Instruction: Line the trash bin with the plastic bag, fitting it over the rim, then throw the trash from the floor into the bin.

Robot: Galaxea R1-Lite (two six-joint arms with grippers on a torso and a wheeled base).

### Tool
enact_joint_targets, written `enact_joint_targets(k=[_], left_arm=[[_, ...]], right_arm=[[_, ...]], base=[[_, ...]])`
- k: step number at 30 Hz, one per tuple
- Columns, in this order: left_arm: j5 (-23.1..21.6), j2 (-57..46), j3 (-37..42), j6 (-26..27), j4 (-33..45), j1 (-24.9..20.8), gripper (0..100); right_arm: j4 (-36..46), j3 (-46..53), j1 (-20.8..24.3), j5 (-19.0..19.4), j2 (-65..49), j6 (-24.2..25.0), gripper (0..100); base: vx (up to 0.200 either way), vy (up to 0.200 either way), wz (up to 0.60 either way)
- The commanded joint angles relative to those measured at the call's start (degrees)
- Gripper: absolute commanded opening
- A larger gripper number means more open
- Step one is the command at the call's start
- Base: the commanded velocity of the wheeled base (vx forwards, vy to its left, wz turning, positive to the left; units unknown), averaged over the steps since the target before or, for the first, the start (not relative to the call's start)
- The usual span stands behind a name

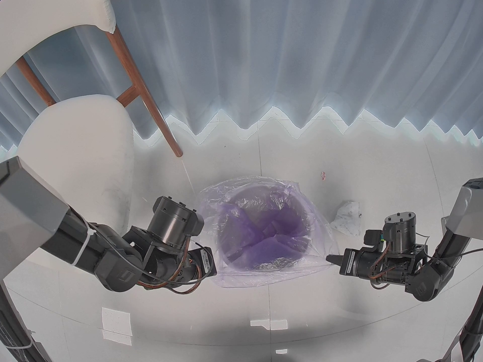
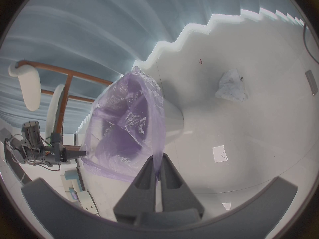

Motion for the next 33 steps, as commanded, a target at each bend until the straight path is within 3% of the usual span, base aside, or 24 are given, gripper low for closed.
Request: enact_joint_targets(k=[1,11,33], left_arm=[[0.39,2.96,-0.08,0.86,-0.14,-0.01,0],[2.59,6.21,-0.16,2.7,-0.14,-1.68,0],[6.19,15.35,-4.38,5.78,-3.84,0.43,0]], right_arm=[[-0.07,-0.37,0.01,0.01,3.82,-1.07,0],[-0.07,-2.48,0.01,-0.08,8.04,-2.92,0],[0.19,-13.99,-0.25,-8.16,17.97,-3.01,0]], base=[[0.0,0.0,0.0],[0.0,0.0,0.0],[0.0,0.0,0.0]])
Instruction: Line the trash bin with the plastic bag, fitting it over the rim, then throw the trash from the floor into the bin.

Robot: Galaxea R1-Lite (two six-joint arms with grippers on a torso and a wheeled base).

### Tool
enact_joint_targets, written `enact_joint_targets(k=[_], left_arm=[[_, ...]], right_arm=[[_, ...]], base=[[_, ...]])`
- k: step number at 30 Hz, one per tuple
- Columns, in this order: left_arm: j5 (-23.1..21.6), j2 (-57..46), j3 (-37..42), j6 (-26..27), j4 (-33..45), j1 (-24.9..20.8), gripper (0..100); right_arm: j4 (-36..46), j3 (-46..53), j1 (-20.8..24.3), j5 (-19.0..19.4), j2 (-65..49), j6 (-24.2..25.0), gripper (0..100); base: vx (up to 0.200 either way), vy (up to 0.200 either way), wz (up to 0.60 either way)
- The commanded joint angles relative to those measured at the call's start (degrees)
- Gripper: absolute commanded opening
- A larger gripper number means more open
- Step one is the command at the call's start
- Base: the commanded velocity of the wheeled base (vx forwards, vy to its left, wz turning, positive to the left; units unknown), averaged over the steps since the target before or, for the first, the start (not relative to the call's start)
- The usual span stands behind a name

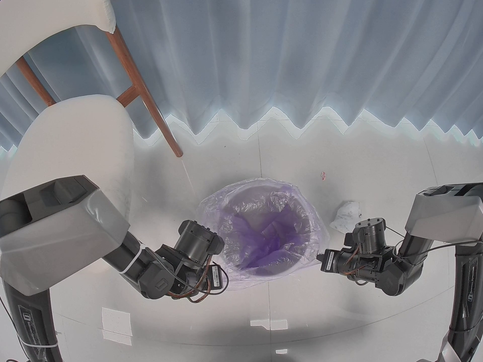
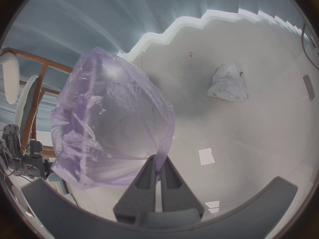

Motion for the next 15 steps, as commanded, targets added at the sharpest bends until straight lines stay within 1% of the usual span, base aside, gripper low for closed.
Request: enact_joint_targets(k=[1,6,15], left_arm=[[0.03,2.66,-1.7,-0.13,-0.08,1.16,0],[0.03,3.97,-3.81,-0.22,-0.08,1.69,0],[0.3,5.91,-4.77,-0.13,0.01,1.25,0]], right_arm=[[0.02,-1.65,-0.08,-0.77,2.23,0.03,0],[0.02,-3.58,-0.34,-2.0,3.11,0.2,0],[-0.07,-4.46,-0.34,-3.49,4.07,-0.06,0]], base=[[0.0,0.0,0.0],[0.0,0.0,0.0],[0.0,0.0,0.0]])
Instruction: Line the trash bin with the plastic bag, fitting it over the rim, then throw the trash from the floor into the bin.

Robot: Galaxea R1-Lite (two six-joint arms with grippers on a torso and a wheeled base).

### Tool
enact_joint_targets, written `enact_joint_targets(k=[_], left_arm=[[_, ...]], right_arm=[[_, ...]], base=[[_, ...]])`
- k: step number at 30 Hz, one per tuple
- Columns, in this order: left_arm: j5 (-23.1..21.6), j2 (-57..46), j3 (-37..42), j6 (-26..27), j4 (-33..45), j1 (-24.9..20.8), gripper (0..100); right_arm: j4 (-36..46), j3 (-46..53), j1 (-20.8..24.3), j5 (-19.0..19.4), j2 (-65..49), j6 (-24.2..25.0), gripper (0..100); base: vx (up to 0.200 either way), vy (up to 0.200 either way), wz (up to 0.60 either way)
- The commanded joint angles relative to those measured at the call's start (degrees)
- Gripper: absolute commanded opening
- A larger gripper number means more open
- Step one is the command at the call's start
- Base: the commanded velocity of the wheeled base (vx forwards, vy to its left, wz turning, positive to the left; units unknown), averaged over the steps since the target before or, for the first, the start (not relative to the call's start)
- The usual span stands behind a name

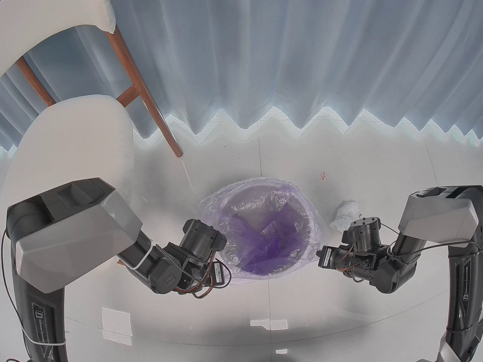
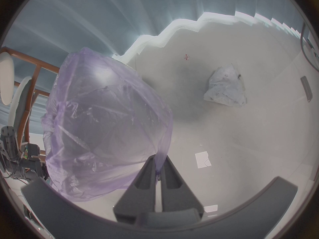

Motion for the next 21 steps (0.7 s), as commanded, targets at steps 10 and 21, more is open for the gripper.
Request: enact_joint_targets(k=[10,21], left_arm=[[1.4,3.17,-2.1,-0.02,-0.03,-0.33,0],[1.48,-5.18,3.96,0.5,-0.03,-1.38,100]], right_arm=[[-0.41,-0.94,0.04,-1.96,1.72,0.18,0],[-3.67,6.61,0.3,-1.52,-3.99,0.18,100]], base=[[0.0,0.0,0.0],[0.0,0.0,0.0]])
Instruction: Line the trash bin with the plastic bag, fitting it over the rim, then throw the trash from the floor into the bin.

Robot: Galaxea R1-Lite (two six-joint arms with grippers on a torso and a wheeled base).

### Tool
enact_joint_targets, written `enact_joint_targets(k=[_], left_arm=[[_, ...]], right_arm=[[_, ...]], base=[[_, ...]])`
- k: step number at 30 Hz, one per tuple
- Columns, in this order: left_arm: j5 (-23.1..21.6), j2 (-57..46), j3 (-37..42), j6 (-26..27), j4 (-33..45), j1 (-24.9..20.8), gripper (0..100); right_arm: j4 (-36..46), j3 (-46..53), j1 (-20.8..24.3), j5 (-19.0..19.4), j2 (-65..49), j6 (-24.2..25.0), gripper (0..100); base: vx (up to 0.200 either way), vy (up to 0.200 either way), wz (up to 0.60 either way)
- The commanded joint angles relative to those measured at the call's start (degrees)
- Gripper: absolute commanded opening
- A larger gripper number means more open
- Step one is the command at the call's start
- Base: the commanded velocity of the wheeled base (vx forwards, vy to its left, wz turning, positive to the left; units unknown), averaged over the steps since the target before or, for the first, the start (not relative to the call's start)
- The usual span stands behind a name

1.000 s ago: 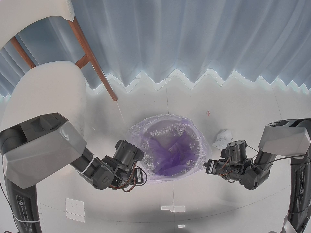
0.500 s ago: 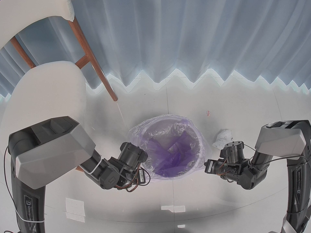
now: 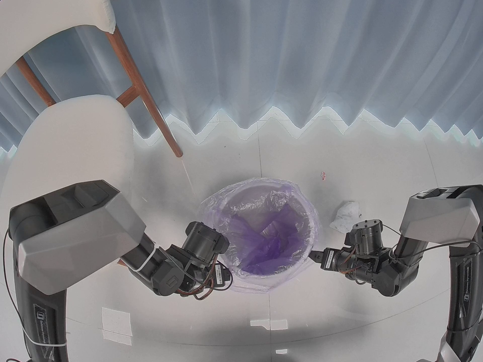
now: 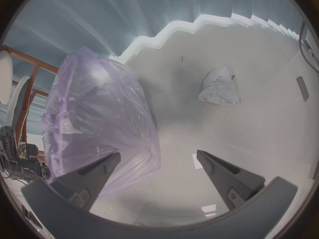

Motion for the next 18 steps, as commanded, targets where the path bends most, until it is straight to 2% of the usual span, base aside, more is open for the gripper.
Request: enact_joint_targets(k=[1,5,10,14,18], left_arm=[[-0.16,-6.3,4.56,0.19,-0.06,-0.7,100],[-0.34,-15.18,11.5,0.1,0.03,-1.49,100],[-1.48,-24.67,16.07,-0.16,-0.23,-2.19,100],[-1.57,-26.6,16.6,-0.34,-2.34,-1.49,100],[-1.48,-25.11,16.07,0.27,-7.62,0.53,100]], right_arm=[[-2.24,4.74,0.13,0.26,-3.99,-0.08,100],[-6.45,11.59,-0.31,0.79,-8.12,-0.08,100],[-11.73,18.8,-1.19,3.51,-12.16,0.1,100],[-15.86,22.14,-1.19,3.95,-13.74,0.19,100],[-21.13,24.86,-1.19,3.69,-14.09,0.19,100]], base=[[0.0,0.0,0.0],[0.0,0.0,0.0],[0.0,0.0,0.0],[0.0,0.0,0.0],[0.0,0.0,0.0]])
